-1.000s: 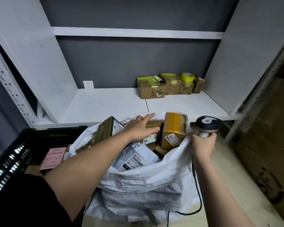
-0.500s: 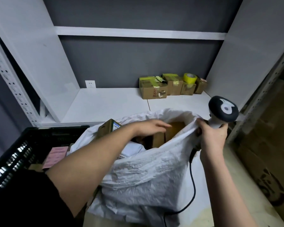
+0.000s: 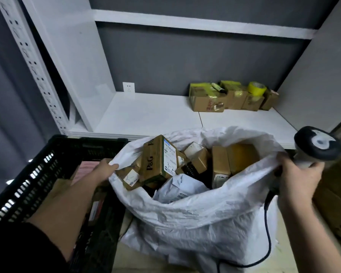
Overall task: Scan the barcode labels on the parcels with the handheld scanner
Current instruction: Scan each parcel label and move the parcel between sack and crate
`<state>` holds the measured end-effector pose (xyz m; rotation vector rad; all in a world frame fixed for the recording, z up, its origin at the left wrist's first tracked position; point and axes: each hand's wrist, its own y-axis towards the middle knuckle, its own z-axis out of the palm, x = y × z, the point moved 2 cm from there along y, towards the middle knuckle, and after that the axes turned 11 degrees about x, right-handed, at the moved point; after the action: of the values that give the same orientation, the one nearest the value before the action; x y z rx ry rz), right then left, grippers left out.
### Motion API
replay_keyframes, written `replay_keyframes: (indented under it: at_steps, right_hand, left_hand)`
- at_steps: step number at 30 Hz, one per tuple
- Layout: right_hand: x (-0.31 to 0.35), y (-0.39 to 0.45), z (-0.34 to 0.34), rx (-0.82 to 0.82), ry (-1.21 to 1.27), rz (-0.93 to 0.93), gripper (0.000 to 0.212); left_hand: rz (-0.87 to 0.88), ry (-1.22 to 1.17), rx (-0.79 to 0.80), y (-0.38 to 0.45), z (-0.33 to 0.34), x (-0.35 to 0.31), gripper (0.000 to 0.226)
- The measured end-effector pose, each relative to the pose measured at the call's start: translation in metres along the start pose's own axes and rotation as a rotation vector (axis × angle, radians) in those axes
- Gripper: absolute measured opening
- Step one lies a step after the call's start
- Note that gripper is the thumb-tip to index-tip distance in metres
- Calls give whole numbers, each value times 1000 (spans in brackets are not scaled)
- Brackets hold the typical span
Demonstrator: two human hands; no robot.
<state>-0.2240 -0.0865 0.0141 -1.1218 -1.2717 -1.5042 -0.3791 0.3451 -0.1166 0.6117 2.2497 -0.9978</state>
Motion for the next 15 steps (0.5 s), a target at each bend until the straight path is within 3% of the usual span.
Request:
replay_keyframes:
  at_steps: [2,4,7,10,15]
  right_hand:
    - [-6,4,4,-5,14,-2,45]
    - [-10,5,8,1,7,4,44]
    - [-14,5,12,10,-15,-10,44]
    - [-13,4,18,35,-12,13,37]
    - [19,18,16,52,38,-6,44]
  left_hand:
    - [30,-164,36,20,7,11,28]
    - [-56,-261,9,40,10,25,29]
    - [-80,-172,-105,54,10,28,19]
    - [82,68,-235,27,0,-15,13]
    - [393,97,-436,-33,-56,-121,14]
